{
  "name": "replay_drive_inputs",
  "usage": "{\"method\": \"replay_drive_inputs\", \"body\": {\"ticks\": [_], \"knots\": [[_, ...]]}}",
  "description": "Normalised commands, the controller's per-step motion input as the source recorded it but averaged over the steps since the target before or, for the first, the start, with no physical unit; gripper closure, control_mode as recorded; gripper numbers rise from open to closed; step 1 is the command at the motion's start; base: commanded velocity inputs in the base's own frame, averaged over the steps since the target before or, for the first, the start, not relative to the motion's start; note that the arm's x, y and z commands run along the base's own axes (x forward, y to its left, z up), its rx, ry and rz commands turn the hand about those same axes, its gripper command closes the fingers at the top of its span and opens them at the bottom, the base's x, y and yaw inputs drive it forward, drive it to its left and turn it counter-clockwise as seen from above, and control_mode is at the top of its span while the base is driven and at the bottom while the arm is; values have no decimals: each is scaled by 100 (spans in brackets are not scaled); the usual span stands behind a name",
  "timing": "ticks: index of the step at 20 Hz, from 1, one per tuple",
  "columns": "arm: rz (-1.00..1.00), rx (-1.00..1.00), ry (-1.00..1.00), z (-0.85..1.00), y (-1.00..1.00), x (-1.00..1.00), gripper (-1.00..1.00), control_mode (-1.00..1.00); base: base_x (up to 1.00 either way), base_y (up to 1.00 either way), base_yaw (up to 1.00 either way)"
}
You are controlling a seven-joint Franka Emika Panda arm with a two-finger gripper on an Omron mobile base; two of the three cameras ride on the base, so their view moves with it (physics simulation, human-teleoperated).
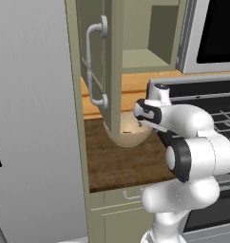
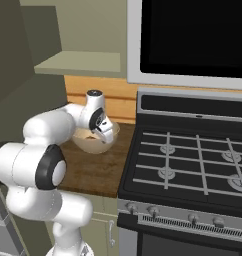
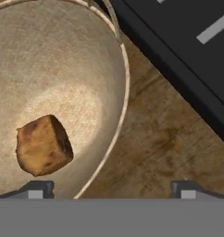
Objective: Open the cabinet, pick up the bread from the cabinet and place it in the basket. Then move the basket to the dining counter.
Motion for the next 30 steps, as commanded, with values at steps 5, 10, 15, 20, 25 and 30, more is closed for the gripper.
{"method": "replay_drive_inputs", "body": {"ticks": [5,10,15,20,25,30], "knots": [[-5,5,7,-24,0,31,-100,-100,0,0,0],[0,0,3,-30,0,7,-100,-100,0,0,0],[0,0,0,-35,0,9,-100,-100,0,0,0],[0,0,0,-37,3,0,-100,-100,0,0,0],[0,0,0,-15,16,0,100,-100,0,0,0],[0,0,0,-17,22,-2,100,-100,0,0,0]]}}
